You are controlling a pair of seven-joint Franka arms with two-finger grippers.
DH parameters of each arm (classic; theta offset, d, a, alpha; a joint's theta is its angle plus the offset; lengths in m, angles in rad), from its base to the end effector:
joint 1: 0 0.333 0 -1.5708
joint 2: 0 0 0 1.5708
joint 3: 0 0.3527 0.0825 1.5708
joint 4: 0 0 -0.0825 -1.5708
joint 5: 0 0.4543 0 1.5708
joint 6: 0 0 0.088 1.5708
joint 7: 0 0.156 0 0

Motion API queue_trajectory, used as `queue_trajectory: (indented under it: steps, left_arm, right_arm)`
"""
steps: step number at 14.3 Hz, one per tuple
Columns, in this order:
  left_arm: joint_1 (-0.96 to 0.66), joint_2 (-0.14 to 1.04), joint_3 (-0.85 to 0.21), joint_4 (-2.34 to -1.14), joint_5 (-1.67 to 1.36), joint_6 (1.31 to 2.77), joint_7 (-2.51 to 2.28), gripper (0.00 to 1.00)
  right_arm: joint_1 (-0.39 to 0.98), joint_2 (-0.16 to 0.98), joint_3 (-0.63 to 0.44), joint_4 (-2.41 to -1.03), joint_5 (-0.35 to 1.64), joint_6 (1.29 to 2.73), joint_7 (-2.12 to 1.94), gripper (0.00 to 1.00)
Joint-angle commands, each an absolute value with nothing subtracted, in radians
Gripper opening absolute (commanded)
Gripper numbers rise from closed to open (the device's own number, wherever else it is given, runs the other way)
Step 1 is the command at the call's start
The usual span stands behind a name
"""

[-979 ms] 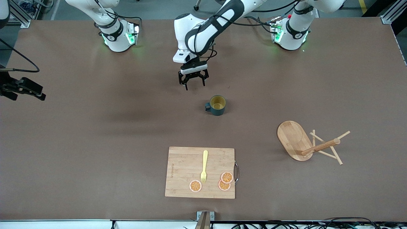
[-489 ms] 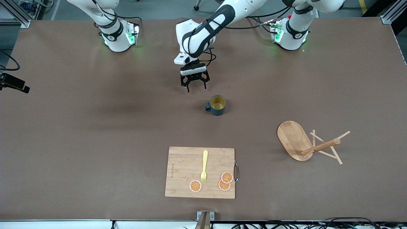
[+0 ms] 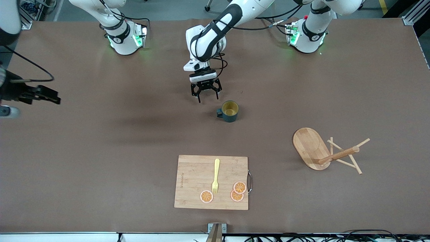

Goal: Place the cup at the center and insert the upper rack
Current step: 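Lower the left gripper over the teal mug's handle, then close the left gripper on the teal mug's handle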

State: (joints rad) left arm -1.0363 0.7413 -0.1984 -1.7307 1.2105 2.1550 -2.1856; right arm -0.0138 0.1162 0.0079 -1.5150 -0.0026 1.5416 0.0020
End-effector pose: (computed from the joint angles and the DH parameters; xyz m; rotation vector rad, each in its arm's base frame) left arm 0.3145 -0.6541 0.0886 -2.7984 -0.1840 -1.1362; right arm 0.6550 -0.0045 0.5654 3.1369 -0.0123 -0.1406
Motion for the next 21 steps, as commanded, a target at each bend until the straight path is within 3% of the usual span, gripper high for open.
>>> queue_trajectory:
  steps: [1, 5, 14, 21]
  left_arm:
    - [-1.071, 0.765, -0.172, -1.703, 1.233, 2.134, -2.194, 1.00]
    - [-1.071, 0.779, -0.173, -1.701, 1.288, 2.063, -2.194, 1.00]
    - [-1.071, 0.842, -0.153, -1.638, 1.364, 2.057, -2.197, 1.00]
    - [-1.066, 0.859, -0.127, -1.631, 1.397, 2.057, -2.195, 1.00]
  right_arm:
    - [-0.018, 0.121, 0.003, -1.463, -0.002, 1.531, 0.009, 1.00]
    - [-0.024, 0.088, -0.006, -1.418, -0.005, 1.504, 0.008, 1.00]
    - [-0.097, 0.089, -0.005, -1.391, 0.020, 1.457, 0.005, 1.00]
    - [-0.048, 0.094, 0.003, -1.419, 0.000, 1.540, 0.005, 1.00]
